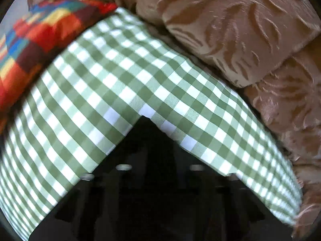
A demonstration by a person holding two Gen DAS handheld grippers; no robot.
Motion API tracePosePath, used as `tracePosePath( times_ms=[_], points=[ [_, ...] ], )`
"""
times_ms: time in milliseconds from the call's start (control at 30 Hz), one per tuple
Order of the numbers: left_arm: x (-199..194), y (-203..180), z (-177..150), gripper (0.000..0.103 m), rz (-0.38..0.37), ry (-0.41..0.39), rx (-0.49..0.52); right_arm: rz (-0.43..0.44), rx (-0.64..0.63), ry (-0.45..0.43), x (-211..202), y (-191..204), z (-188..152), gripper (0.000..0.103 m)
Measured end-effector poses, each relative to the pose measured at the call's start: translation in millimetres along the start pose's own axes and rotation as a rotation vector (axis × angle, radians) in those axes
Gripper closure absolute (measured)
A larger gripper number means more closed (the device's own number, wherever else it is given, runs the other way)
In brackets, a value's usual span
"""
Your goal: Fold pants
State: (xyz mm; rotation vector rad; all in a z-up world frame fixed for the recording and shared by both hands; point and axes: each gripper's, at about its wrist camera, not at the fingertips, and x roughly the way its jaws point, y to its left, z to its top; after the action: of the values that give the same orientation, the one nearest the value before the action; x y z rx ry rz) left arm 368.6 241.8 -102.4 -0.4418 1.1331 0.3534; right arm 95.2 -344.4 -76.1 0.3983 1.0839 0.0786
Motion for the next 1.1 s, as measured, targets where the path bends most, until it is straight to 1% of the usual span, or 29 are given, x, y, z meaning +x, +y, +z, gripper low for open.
tracePosePath(
  times_ms=[33, 100, 133, 200, 267, 300, 333, 367, 400, 433, 500, 533, 567, 633, 700, 733, 800, 833, 867, 900, 1000, 1033, 1067, 1100],
  points=[
    [-7, 2, -2, 0.101, -0.030, -0.026, -0.006, 0.002, -0.003, 0.001, 0, 0, 0, 0.008],
    [-25, 2, -9, 0.101, -0.054, -0.088, 0.000, 0.010, -0.007, 0.005, -4, -1, 2, 0.010],
    [-40, 3, -15, 0.101, -0.087, -0.130, 0.012, 0.020, -0.003, 0.004, -6, -1, 3, 0.015],
    [-72, 6, -29, 0.101, -0.165, -0.214, 0.028, 0.066, 0.020, 0.004, -14, -2, 7, 0.020],
    [-99, 13, -39, 0.101, -0.244, -0.277, 0.046, 0.118, 0.029, -0.022, -25, -2, 15, 0.022],
    [-119, 18, -49, 0.101, -0.294, -0.322, 0.058, 0.138, 0.033, -0.028, -28, -1, 18, 0.025],
    [-129, 18, -54, 0.101, -0.322, -0.339, 0.062, 0.171, 0.044, -0.039, -32, 0, 26, 0.027],
    [-141, 22, -60, 0.101, -0.367, -0.357, 0.068, 0.196, 0.051, -0.047, -34, 2, 31, 0.027],
    [-149, 23, -62, 0.103, -0.404, -0.376, 0.074, 0.235, 0.054, -0.052, -34, 6, 40, 0.029],
    [-162, 27, -71, 0.103, -0.431, -0.399, 0.088, 0.256, 0.053, -0.053, -34, 10, 47, 0.033],
    [-178, 33, -81, 0.103, -0.464, -0.416, 0.113, 0.274, 0.028, -0.059, -28, 25, 70, 0.035],
    [-183, 33, -86, 0.103, -0.466, -0.420, 0.121, 0.267, 0.003, -0.063, -25, 32, 79, 0.036],
    [-187, 37, -90, 0.103, -0.462, -0.420, 0.131, 0.251, -0.047, -0.064, -16, 47, 94, 0.037],
    [-191, 39, -100, 0.103, -0.468, -0.418, 0.149, 0.236, -0.119, -0.038, 3, 70, 115, 0.037],
    [-195, 41, -107, 0.103, -0.460, -0.423, 0.165, 0.175, -0.194, -0.033, 23, 91, 132, 0.036],
    [-196, 41, -110, 0.103, -0.469, -0.421, 0.169, 0.146, -0.262, -0.026, 36, 107, 142, 0.027],
    [-196, 44, -114, 0.103, -0.477, -0.421, 0.174, 0.100, -0.361, 0.009, 59, 126, 152, 0.013],
    [-195, 45, -114, 0.103, -0.475, -0.419, 0.177, 0.066, -0.414, 0.031, 72, 134, 156, 0.012],
    [-194, 47, -114, 0.103, -0.474, -0.416, 0.176, 0.030, -0.478, 0.067, 89, 144, 159, 0.012],
    [-192, 49, -113, 0.103, -0.472, -0.412, 0.174, 0.013, -0.513, 0.097, 101, 149, 161, 0.012],
    [-185, 53, -105, 0.103, -0.451, -0.399, 0.154, -0.042, -0.570, 0.207, 136, 148, 162, 0.012],
    [-182, 53, -101, 0.103, -0.445, -0.396, 0.146, -0.045, -0.569, 0.237, 145, 144, 162, 0.013],
    [-181, 53, -98, 0.103, -0.440, -0.394, 0.141, -0.023, -0.558, 0.246, 149, 141, 163, 0.014],
    [-179, 52, -96, 0.103, -0.437, -0.392, 0.139, -0.003, -0.556, 0.244, 148, 139, 163, 0.027]
  ],
)
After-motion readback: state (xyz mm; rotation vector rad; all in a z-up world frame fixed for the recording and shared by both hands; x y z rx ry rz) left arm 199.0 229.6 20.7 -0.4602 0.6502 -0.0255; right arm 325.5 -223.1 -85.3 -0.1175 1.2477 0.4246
